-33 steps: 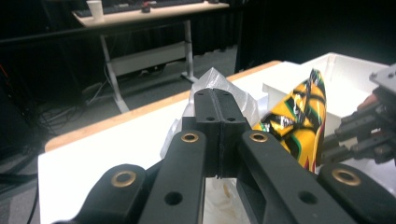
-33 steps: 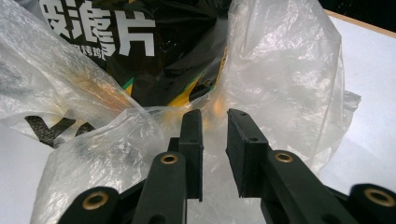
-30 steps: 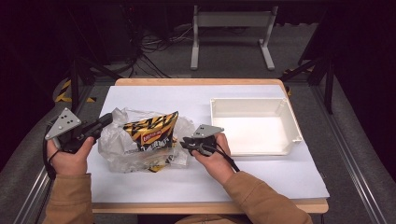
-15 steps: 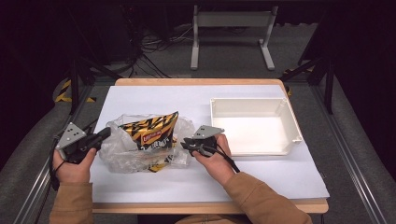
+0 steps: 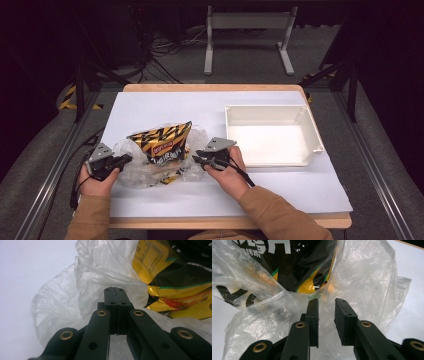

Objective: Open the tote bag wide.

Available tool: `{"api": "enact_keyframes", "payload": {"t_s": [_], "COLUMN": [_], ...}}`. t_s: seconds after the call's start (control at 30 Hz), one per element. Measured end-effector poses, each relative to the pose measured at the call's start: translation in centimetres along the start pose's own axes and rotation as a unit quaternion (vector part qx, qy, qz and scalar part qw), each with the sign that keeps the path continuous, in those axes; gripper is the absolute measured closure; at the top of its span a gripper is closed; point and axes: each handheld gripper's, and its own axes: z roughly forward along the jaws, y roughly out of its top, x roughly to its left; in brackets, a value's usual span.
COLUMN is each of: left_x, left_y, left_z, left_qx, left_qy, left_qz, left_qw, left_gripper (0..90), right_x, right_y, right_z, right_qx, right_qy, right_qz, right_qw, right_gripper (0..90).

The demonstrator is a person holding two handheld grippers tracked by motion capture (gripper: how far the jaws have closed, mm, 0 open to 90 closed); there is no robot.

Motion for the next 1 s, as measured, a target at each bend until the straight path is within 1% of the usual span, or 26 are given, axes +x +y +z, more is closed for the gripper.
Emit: {"api": "enact_keyframes", "payload": {"t_s": [0.07,0.13,0.2,0.23,0.27,0.33,0.37,0.4,0.43,0.5,0.57,0.6,0.7,0.73,0.77,0.8,0.9,1.0], "left_x": [0.1,0.4,0.7,0.9,0.9,1.1,1.1,1.1,1.2,1.4,1.6,1.7,1.6,1.5,1.4,1.3,1.1,0.9], "left_y": [-0.1,-0.3,-0.4,-0.4,-0.4,-0.6,-0.6,-0.7,-0.8,-0.9,-1.2,-1.3,-1.4,-1.4,-1.3,-1.3,-1.1,-1.1], "left_z": [0.4,0.7,0.9,1.0,1.1,1.4,1.4,1.5,1.4,1.3,1.2,1.2,1.1,1.1,1.0,0.8,0.5,0.1], "left_qx": [0.008,0.021,0.032,0.042,0.048,0.069,0.076,0.080,0.080,0.080,0.067,0.065,0.052,0.048,0.043,0.036,0.020,0.009], "left_qy": [0.005,0.011,0.016,0.021,0.023,0.038,0.042,0.045,0.043,0.047,0.041,0.038,0.034,0.033,0.033,0.033,0.025,0.021], "left_qz": [0.001,-0.007,-0.009,-0.011,-0.013,-0.011,-0.011,-0.013,-0.018,-0.029,-0.045,-0.048,-0.042,-0.042,-0.036,-0.037,-0.039,-0.036], "left_qw": [1.0000,0.9997,0.9993,0.9989,0.9985,0.9968,0.9962,0.9957,0.9957,0.9953,0.9959,0.9960,0.9972,0.9974,0.9979,0.9981,0.9987,0.9991], "left_gripper": [89.9,89.9,89.8,89.8,89.8,89.8,89.9,89.8,89.9,89.9,89.8,89.8,87.8,86.2,85.1,84.0,80.2,77.0], "right_x": [0.1,0.2,0.2,0.2,0.2,0.3,0.3,0.3,0.4,0.4,0.3,0.3,0.4,0.4,0.5,0.5,0.5,0.6], "right_y": [-0.2,-0.3,-0.5,-0.6,-0.6,-0.7,-0.7,-0.8,-0.9,-1.2,-1.3,-1.3,-1.2,-1.2,-1.1,-1.0,-0.6,-0.1], "right_z": [0.1,0.3,0.4,0.6,0.6,0.8,0.9,1.0,1.1,1.5,1.5,1.4,1.1,1.0,0.8,0.5,-0.4,-1.5], "right_qx": [0.003,0.009,0.016,0.020,0.020,0.028,0.032,0.038,0.047,0.069,0.072,0.074,0.076,0.073,0.070,0.065,0.048,0.029], "right_qy": [-0.002,-0.003,-0.005,-0.008,-0.008,-0.011,-0.013,-0.017,-0.020,-0.019,-0.018,-0.016,-0.011,-0.011,-0.011,-0.010,-0.008,-0.004], "right_qz": [-0.001,-0.002,-0.002,0.000,0.000,-0.001,-0.001,-0.003,-0.005,-0.002,0.003,0.004,0.008,0.008,0.009,0.009,0.006,0.004], "right_qw": [1.0000,1.0000,0.9999,0.9998,0.9998,0.9995,0.9994,0.9991,0.9987,0.9974,0.9972,0.9971,0.9970,0.9972,0.9974,0.9978,0.9988,0.9996], "right_gripper": [71.8,69.7,66.0,63.8,63.8,60.4,58.8,57.9,57.3,56.5,56.1,55.5,50.6,48.7,47.1,45.8,43.4,39.2]}}
